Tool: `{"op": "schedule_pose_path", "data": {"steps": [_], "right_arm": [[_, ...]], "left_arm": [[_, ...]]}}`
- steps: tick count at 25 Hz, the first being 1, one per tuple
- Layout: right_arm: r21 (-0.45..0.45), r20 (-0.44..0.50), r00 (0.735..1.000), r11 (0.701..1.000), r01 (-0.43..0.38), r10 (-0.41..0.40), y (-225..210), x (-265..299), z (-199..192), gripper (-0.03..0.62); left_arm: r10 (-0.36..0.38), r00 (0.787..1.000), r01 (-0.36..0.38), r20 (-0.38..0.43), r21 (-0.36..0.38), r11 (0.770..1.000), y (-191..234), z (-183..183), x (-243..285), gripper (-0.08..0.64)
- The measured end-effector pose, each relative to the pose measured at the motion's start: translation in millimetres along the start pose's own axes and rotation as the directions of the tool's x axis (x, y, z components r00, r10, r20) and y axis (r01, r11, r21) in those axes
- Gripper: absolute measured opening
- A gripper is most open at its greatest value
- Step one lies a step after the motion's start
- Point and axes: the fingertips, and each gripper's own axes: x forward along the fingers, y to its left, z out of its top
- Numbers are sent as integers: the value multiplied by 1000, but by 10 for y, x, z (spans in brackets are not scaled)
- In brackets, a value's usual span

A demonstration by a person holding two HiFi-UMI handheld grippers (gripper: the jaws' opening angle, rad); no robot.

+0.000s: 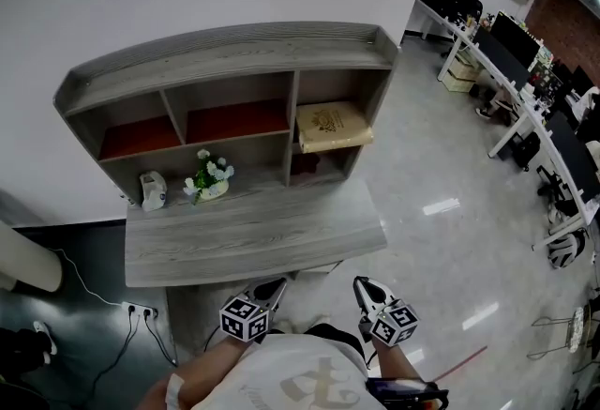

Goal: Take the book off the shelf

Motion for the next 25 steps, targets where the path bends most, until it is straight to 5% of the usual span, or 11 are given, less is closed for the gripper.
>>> {"op": "schedule_pose_path", "data": {"steps": [17, 25], "right_arm": [[-32, -26, 998, 998, 59, -60, -88, -96, 22, 3], [-5, -20, 999, 999, 37, -37, -339, 148, 35, 5]], "left_arm": [[-26, 1000, 26, -16, -9, 1000, -88, -94, 47, 3], [19, 999, -20, -36, -16, 1000, 89, -68, 223, 3]]}}
